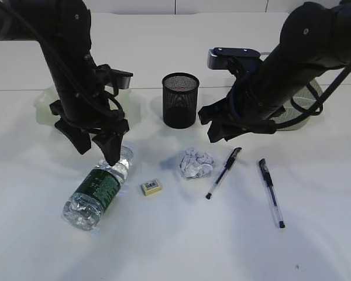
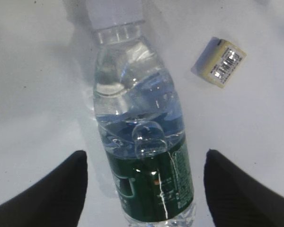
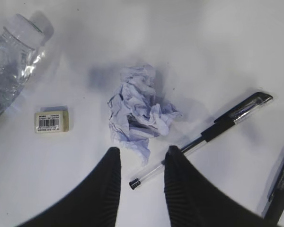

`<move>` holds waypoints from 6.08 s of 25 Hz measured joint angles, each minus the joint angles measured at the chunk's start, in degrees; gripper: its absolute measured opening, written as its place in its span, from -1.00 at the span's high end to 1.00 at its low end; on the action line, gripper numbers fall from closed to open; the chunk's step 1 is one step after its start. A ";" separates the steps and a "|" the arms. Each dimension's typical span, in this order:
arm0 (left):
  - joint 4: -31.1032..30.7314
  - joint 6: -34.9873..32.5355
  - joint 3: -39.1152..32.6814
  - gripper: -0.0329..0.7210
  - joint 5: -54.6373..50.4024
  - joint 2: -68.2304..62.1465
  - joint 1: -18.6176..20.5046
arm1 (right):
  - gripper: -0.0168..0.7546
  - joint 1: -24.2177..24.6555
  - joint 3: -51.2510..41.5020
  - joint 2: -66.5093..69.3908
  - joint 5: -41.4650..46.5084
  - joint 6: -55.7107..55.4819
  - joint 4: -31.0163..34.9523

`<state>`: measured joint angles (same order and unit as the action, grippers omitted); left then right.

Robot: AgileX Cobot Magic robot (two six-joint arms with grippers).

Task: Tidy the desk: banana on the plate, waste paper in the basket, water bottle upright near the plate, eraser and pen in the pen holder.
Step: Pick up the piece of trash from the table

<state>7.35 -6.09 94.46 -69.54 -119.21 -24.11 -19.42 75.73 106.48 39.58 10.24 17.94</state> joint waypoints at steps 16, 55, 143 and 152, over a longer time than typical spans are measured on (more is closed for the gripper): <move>-5.44 6.09 0.00 -0.53 0.00 0.00 1.21 | 0.34 -0.35 0.13 4.17 -1.07 4.19 4.11; -5.94 6.09 0.14 -0.53 0.00 0.00 3.77 | 0.08 -0.35 9.42 13.79 3.46 8.56 -1.20; -0.37 6.59 0.27 -0.53 -0.10 2.46 3.77 | 0.36 -0.35 9.42 17.70 5.41 19.69 8.45; -0.25 6.59 0.27 -0.53 -0.10 2.46 3.77 | 0.63 -0.35 9.42 17.70 4.84 19.80 8.45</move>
<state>7.10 0.50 94.73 -69.64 -116.75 -20.34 -19.77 85.15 124.18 44.42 30.03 26.38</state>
